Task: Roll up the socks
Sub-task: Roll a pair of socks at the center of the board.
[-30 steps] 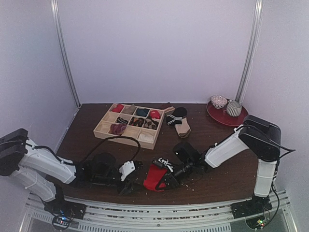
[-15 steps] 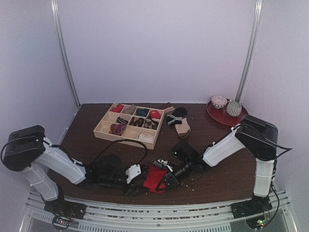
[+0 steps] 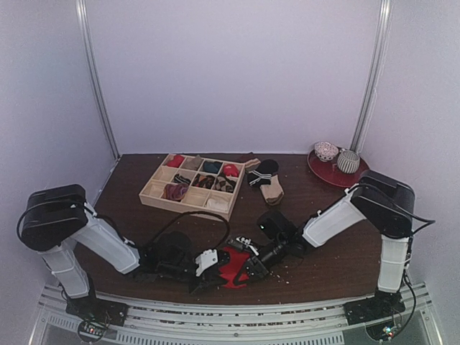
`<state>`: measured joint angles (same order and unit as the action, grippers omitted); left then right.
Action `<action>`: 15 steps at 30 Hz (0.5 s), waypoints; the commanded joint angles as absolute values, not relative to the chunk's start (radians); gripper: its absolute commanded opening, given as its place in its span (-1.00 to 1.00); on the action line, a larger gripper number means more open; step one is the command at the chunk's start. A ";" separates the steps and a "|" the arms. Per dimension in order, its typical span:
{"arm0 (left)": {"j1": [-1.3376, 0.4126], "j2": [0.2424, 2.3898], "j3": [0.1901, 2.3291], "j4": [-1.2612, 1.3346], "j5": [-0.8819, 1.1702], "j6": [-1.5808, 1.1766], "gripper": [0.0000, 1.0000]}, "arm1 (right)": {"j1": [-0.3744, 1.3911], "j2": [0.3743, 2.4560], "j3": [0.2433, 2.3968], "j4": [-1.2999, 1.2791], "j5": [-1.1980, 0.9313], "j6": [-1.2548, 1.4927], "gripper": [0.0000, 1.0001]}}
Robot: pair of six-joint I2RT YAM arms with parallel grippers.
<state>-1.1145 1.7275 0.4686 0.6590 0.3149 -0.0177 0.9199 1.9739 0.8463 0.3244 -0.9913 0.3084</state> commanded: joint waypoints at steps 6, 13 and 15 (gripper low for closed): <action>-1.105 1.763 0.574 0.402 0.453 -0.284 -1.00 | 0.928 1.691 0.660 0.233 -0.634 0.237 -0.76; -1.056 1.840 0.595 0.296 0.593 -0.410 -1.00 | 1.080 1.384 0.482 0.409 -0.194 0.020 -0.40; -1.050 1.872 0.600 0.281 0.603 -0.412 -1.00 | 1.124 1.353 0.445 0.471 -0.102 -0.046 -0.17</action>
